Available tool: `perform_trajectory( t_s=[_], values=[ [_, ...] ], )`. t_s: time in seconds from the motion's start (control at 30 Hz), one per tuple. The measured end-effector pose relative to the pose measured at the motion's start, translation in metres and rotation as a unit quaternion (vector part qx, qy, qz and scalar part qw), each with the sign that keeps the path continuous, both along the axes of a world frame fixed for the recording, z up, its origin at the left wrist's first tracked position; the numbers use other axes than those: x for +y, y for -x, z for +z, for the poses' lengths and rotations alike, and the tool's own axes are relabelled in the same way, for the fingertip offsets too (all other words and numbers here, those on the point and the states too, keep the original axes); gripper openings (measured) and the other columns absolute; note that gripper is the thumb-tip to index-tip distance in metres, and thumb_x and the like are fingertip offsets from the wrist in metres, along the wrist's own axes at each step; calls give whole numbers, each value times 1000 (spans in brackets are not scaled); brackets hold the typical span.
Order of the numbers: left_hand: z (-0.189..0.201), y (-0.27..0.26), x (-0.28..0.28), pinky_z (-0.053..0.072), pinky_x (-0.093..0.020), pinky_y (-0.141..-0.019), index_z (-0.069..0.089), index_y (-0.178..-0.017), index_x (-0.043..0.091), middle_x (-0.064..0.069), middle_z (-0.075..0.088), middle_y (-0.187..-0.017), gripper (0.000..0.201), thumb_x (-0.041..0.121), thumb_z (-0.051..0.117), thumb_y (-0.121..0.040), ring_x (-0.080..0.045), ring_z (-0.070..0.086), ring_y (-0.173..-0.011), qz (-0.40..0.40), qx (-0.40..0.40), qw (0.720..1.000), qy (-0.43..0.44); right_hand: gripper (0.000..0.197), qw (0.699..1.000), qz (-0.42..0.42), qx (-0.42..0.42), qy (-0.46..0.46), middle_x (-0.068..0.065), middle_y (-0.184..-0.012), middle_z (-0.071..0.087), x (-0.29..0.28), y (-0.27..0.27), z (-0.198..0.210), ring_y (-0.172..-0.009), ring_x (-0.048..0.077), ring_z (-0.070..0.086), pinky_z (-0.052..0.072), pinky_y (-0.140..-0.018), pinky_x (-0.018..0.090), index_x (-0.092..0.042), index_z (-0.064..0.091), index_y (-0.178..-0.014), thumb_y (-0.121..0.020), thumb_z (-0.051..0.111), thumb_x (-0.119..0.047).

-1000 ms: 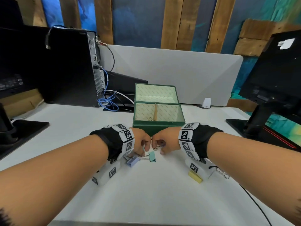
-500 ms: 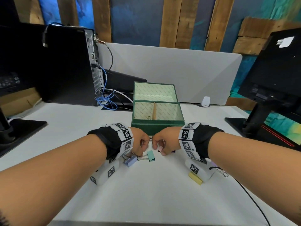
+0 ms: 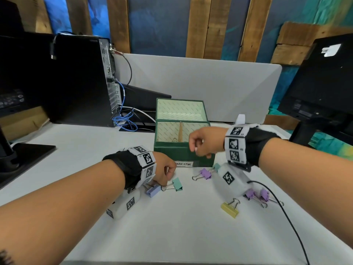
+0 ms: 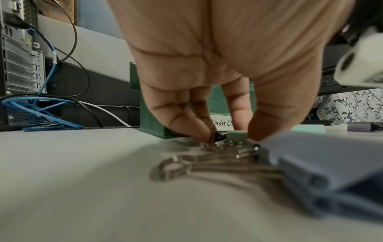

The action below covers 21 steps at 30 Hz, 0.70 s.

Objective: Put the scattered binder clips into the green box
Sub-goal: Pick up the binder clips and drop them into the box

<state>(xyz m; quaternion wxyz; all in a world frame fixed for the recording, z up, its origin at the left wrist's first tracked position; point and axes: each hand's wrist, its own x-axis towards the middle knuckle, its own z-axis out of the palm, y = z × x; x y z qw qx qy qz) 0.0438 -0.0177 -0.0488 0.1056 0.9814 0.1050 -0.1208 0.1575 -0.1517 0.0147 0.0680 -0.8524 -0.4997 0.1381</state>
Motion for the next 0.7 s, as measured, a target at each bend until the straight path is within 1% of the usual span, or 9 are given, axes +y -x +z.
perform_trajectory(
  t_s=[0.13,0.17,0.23,0.3,0.33,0.43,0.57,0.63,0.7],
  values=[
    [-1,0,-1,46,-24,-66,58,-74,26,5,63,-82,19,19,74,-69,-11,53,-68,15,10,1000,2,17,982,-67,-37,-170,-4,-84,57,4,-19,18,-60,10,57,44,-54,19,-21,60,-96,-83,60,-10],
    [-1,1,-2,46,-24,-65,58,-75,26,4,63,-82,19,20,75,-69,-12,52,-68,16,14,1000,-1,23,979,-76,-47,-181,-4,-87,58,6,-23,18,-66,12,58,45,-57,20,-21,61,-104,-83,61,-11],
    [0,2,-3,44,-22,-62,58,-78,25,4,62,-83,19,21,75,-69,-12,51,-68,18,19,1000,-5,39,984,-80,-55,-148,-3,-107,59,7,-30,10,-91,17,62,48,-72,23,-26,56,-119,-82,65,-16],
    [1,2,-4,43,-21,-60,58,-81,25,5,61,-83,20,22,75,-69,-11,50,-66,22,18,1000,-5,48,988,-82,-43,-120,-2,-125,55,6,-34,2,-109,19,59,49,-85,27,-29,51,-126,-82,68,-19],
    [1,2,-4,42,-21,-59,58,-81,25,5,60,-83,20,22,75,-70,-10,50,-65,22,19,1000,-7,48,988,-82,-39,-122,-1,-130,53,4,-35,0,-112,19,58,48,-86,27,-29,50,-126,-82,68,-20],
    [-1,1,-3,43,-20,-61,58,-79,27,6,60,-82,19,22,74,-69,-8,49,-63,24,18,1000,-7,34,985,-75,-55,-146,-1,-128,52,-10,-36,-4,-114,17,58,42,-82,24,-27,57,-117,-84,65,-24],
    [-3,0,-2,45,-22,-65,57,-74,29,8,60,-79,19,23,75,-68,-9,51,-64,24,7,1000,-6,19,978,-41,-104,-177,-1,-116,53,-35,-34,-9,-103,17,58,40,-79,22,-25,63,-104,-85,63,-26],
    [-2,0,-2,45,-22,-65,58,-75,28,10,59,-78,19,26,76,-69,-6,49,-62,23,6,1000,-4,17,980,-12,-112,-161,-1,-112,55,-44,-30,-12,-99,15,57,40,-78,21,-24,64,-102,-85,62,-25],
    [-2,0,-3,46,-23,-65,56,-73,28,9,61,-79,20,27,76,-69,-7,50,-63,25,5,1000,-10,15,987,18,-107,-121,-1,-109,59,-51,-24,-16,-94,13,57,41,-77,20,-24,65,-100,-86,61,-24]
  ],
)
